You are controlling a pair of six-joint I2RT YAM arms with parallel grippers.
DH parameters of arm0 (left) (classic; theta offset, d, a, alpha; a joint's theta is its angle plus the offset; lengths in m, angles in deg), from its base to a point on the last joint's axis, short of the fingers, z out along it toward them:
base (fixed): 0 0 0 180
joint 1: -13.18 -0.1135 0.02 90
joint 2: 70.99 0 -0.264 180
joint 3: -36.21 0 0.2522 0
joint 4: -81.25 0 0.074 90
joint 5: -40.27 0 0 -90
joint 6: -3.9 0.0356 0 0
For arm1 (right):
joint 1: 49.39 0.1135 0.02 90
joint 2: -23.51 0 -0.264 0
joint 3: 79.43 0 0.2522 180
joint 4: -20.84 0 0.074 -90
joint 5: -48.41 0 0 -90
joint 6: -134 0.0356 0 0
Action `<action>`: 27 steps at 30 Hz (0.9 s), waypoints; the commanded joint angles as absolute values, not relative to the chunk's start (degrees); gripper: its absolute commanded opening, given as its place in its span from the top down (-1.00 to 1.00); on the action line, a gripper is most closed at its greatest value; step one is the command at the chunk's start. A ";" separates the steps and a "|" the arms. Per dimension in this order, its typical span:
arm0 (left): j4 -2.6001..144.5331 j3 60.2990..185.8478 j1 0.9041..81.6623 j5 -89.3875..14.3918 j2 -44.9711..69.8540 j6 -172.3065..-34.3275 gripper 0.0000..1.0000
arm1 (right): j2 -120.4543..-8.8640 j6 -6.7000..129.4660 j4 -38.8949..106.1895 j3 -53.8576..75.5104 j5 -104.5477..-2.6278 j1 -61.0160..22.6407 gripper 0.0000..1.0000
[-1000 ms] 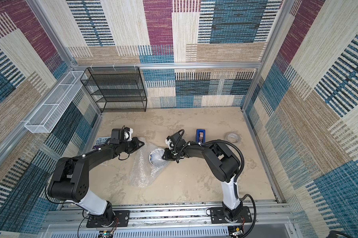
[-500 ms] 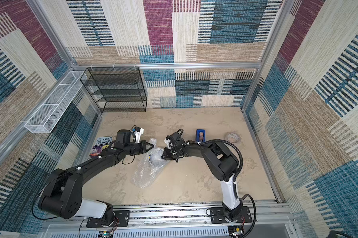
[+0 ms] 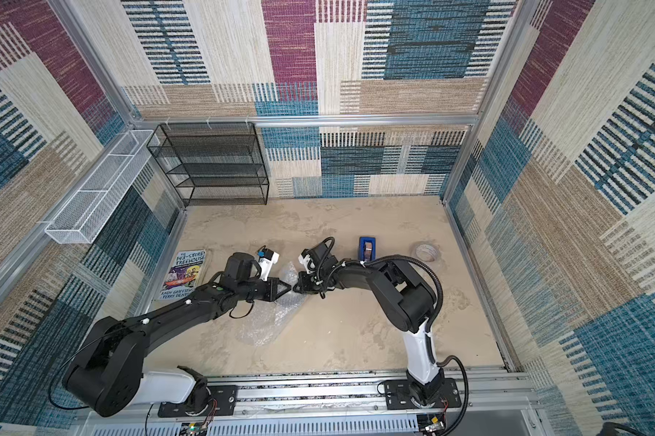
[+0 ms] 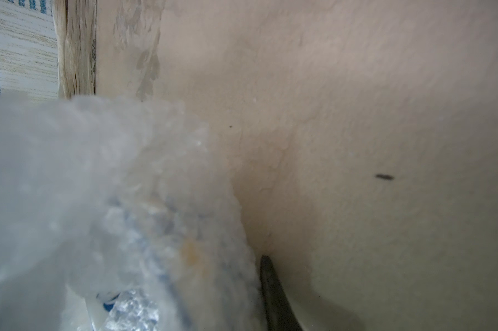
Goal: Wrap bowls in bubble wrap
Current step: Wrap the bowl in bubble wrap.
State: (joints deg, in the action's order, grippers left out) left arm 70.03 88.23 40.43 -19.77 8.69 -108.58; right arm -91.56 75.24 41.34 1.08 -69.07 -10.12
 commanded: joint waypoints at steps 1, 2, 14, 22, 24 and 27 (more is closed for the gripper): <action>71.00 87.29 41.79 -12.90 9.72 -107.02 1.00 | -92.40 77.36 47.10 -0.01 -61.47 -9.87 1.00; 71.00 87.07 41.92 -12.86 10.31 -107.05 1.00 | -92.18 77.51 46.88 -0.25 -61.41 -9.84 1.00; 66.34 91.05 42.36 -12.25 20.07 -106.19 1.00 | -89.47 78.80 45.81 -1.22 -61.69 -9.84 0.93; 59.08 94.67 42.53 -15.95 21.57 -103.60 1.00 | -85.04 79.07 45.45 -2.10 -61.49 -10.57 0.49; 58.51 94.75 42.49 -16.04 21.49 -103.42 1.00 | -83.54 79.41 44.77 -3.09 -62.02 -11.22 0.42; 58.26 94.97 42.56 -16.04 21.51 -103.41 1.00 | -81.85 79.50 43.96 -4.37 -62.64 -12.31 0.35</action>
